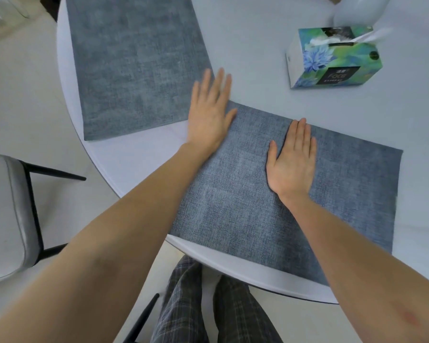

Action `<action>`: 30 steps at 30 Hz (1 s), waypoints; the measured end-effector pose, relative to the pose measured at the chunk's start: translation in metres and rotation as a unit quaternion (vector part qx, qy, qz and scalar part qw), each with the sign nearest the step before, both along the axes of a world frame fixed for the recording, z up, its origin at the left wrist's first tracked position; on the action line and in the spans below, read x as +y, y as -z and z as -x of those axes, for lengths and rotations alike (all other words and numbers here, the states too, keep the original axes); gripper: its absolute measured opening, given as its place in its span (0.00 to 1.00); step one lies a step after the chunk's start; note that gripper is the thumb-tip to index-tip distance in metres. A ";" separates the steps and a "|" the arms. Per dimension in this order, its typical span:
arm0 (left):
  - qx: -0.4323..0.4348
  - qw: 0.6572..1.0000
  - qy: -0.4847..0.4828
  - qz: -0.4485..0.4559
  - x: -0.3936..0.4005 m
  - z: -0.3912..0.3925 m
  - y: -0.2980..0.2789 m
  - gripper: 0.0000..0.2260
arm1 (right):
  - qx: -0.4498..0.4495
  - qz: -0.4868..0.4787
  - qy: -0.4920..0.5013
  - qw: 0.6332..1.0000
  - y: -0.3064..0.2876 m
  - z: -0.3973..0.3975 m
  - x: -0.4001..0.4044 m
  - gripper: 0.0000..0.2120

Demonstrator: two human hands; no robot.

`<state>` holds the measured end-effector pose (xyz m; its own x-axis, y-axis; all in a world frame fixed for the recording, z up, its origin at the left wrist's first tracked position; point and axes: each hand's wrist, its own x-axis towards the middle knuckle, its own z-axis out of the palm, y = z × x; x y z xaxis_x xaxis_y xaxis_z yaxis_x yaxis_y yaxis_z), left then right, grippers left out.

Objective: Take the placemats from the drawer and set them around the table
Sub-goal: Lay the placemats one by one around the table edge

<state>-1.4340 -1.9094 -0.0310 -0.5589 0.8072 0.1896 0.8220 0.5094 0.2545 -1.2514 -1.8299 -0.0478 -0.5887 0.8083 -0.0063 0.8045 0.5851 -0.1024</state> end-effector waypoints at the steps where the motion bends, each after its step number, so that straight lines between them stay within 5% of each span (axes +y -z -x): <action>1: 0.023 0.996 0.069 0.060 0.001 -0.006 0.003 0.27 | 0.001 -0.002 0.001 1.000 0.000 0.000 0.000 0.31; 4: 0.003 0.977 0.161 0.137 0.001 -0.014 0.012 0.26 | 0.008 0.003 -0.001 1.000 0.000 0.000 0.000 0.31; 11: -0.025 0.980 -0.088 0.175 -0.018 0.025 0.009 0.30 | 0.009 0.003 -0.002 1.000 0.001 0.000 0.001 0.31; 16: 0.008 0.975 0.156 0.158 -0.015 -0.025 0.004 0.29 | 0.012 0.004 -0.002 1.000 0.002 -0.001 0.001 0.31; 22: -0.064 0.979 -0.112 0.156 -0.042 -0.017 0.013 0.31 | 0.018 0.015 -0.003 1.000 0.001 -0.002 0.001 0.31; 27: -0.039 0.988 0.016 0.149 -0.125 -0.101 0.014 0.30 | 0.016 0.025 -0.002 1.000 -0.001 -0.001 0.002 0.31; 30: -0.042 0.988 -0.009 0.147 -0.157 -0.112 0.018 0.29 | 0.017 0.017 -0.004 1.000 0.000 0.000 0.001 0.31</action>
